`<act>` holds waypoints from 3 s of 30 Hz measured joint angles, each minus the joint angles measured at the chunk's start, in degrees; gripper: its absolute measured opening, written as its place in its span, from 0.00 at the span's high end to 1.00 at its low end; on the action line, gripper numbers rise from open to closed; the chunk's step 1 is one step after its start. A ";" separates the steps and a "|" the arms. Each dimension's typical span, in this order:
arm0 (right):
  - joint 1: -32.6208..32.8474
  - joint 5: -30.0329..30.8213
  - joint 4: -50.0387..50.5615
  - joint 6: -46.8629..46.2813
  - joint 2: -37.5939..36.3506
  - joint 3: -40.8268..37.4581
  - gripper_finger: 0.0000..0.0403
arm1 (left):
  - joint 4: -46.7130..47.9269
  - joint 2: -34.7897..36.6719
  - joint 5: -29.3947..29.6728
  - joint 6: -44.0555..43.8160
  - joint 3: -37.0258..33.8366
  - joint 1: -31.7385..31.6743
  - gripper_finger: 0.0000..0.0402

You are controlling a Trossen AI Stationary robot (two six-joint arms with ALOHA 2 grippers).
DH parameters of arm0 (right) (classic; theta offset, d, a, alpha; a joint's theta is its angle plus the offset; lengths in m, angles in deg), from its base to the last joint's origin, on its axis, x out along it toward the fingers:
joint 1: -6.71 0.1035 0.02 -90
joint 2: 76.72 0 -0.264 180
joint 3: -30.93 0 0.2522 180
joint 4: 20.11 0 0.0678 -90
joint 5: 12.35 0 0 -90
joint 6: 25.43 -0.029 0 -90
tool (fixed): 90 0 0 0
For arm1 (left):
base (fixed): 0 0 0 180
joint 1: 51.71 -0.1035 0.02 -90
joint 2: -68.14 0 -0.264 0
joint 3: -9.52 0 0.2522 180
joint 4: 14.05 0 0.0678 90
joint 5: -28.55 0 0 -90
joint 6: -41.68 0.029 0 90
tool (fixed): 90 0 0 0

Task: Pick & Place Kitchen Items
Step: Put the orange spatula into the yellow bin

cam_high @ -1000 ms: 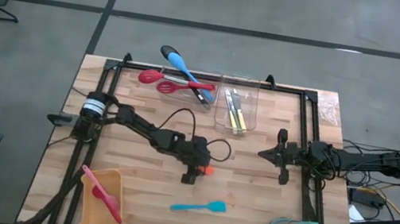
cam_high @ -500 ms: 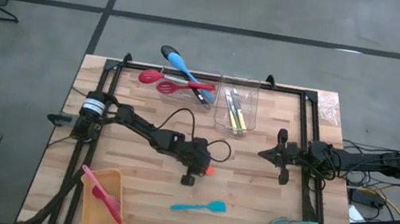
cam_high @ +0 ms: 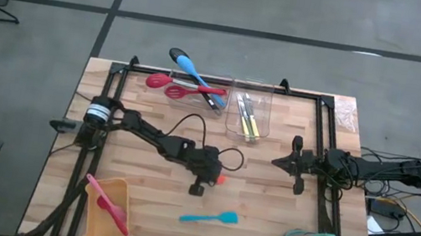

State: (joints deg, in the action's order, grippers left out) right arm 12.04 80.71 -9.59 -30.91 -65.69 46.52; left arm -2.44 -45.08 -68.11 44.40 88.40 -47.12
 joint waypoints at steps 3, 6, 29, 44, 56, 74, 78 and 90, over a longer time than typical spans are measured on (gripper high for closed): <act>0.00 -0.01 -0.01 -0.07 0.01 0.00 0.98 | 0.49 0.47 0.10 0.05 -0.10 0.10 0.99; 0.01 0.01 -0.01 0.05 0.01 0.00 0.98 | 0.41 0.56 0.09 0.00 -0.10 0.10 0.99; 0.00 0.01 -0.01 0.04 0.02 0.00 0.98 | 1.09 0.79 -1.90 0.17 -0.04 2.41 1.00; 0.00 0.01 -0.01 0.05 0.04 0.00 0.98 | -0.37 1.43 2.90 1.83 2.04 2.10 0.69; -0.01 0.03 -0.02 -0.06 0.06 0.00 0.98 | -0.31 -0.48 2.74 -3.87 0.73 -0.77 0.30; 0.00 0.02 0.01 -0.06 -0.01 0.00 0.98 | -0.61 -2.24 2.73 -1.42 0.38 -1.15 0.69; -0.01 0.03 -0.01 -0.02 0.00 0.00 0.98 | 0.26 -1.17 3.09 -1.07 0.35 -1.23 0.91; 0.00 -0.04 -0.01 0.04 0.02 0.00 0.98 | 2.10 0.89 -6.12 -2.01 0.31 -1.26 0.99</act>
State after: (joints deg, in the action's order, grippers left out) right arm 12.04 80.68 -9.60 -30.87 -65.67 46.52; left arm -0.34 -44.19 -74.23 42.38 88.71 -48.38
